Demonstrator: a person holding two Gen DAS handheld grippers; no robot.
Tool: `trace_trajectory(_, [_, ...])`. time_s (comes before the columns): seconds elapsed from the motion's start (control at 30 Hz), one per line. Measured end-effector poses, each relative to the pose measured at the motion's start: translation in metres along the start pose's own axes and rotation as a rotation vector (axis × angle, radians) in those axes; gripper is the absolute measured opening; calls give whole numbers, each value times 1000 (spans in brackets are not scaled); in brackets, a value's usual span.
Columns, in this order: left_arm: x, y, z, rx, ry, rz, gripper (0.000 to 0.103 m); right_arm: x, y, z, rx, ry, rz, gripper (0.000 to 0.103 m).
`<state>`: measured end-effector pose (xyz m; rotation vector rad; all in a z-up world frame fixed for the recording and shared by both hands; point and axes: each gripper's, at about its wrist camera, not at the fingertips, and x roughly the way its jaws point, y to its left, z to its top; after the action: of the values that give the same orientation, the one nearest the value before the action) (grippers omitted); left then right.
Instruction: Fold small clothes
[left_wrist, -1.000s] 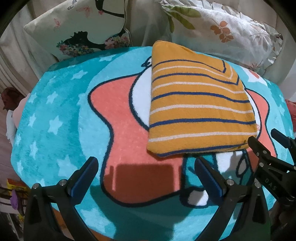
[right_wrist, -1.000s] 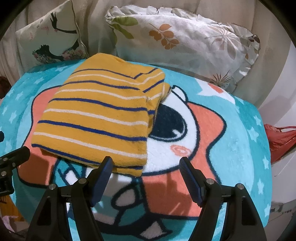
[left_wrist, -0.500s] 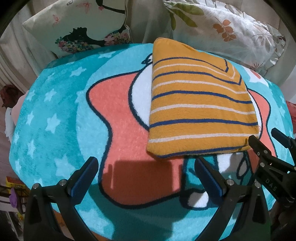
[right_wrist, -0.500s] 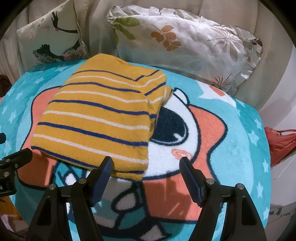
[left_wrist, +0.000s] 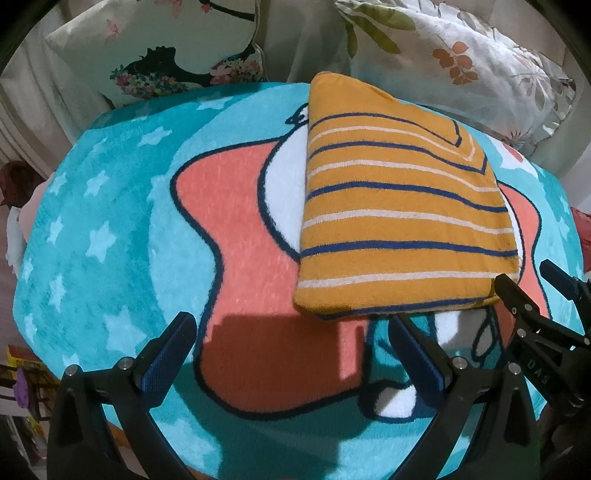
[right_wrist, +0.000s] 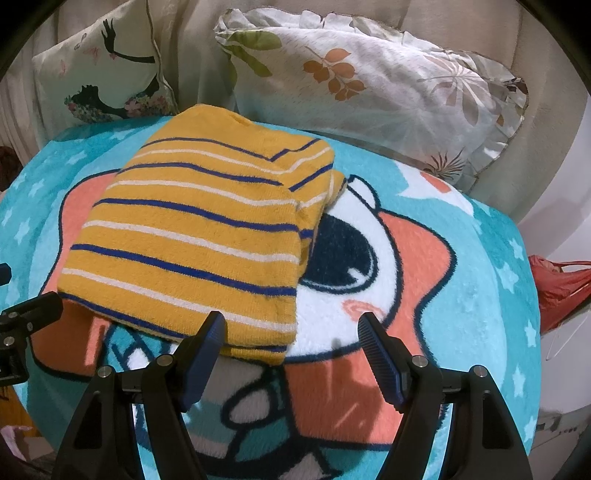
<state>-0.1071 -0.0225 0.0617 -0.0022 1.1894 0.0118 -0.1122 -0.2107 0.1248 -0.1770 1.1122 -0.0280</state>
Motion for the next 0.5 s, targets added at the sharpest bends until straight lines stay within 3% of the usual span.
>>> trace_trajectory(0.5, [11,0,3,-16,36,-26,103,1,3,0,-2,-5,-5,78])
